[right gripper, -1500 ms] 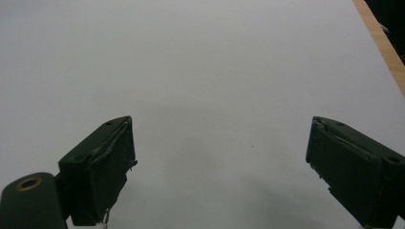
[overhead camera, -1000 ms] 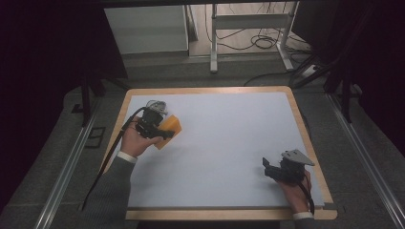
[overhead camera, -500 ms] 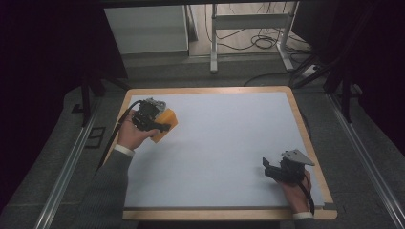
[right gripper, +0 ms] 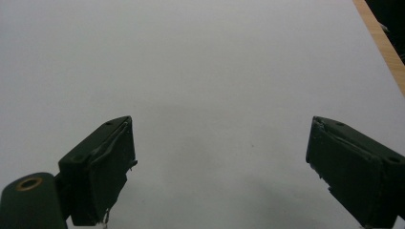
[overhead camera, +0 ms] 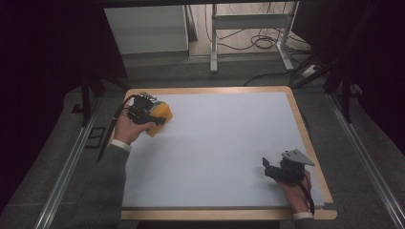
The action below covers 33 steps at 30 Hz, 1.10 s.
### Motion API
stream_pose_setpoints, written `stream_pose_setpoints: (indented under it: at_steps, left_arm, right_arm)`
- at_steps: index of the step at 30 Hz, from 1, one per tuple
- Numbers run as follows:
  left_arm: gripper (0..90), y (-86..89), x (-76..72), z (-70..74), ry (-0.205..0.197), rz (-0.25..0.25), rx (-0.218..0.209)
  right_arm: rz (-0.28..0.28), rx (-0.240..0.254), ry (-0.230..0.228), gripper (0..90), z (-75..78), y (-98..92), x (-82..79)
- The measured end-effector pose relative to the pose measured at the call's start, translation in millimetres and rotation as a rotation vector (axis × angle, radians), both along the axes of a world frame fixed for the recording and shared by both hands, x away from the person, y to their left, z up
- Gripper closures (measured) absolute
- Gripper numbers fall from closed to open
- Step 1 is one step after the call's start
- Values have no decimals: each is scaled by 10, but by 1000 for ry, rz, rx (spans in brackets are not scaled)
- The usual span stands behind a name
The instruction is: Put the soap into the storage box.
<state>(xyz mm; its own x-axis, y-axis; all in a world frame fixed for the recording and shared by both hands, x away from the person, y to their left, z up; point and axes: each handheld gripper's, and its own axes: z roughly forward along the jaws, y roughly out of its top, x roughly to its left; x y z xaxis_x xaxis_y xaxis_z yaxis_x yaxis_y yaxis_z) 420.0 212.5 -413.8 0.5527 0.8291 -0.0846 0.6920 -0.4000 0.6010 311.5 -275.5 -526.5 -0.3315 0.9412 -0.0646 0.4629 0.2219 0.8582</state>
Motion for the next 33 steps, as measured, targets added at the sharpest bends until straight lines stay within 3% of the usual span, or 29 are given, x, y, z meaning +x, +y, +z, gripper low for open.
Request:
stream_pose_setpoints:
  at_steps: [13, 33]
  left_arm:
    - [611, 40, 150, 39, 4, 32, 9]
    - [611, 148, 402, 56, 3, 110, -13]
  right_arm:
    - [0, 0, -1, 96, 0, 0, -1]
    - [-1, 0, -1, 96, 0, -1, -1]
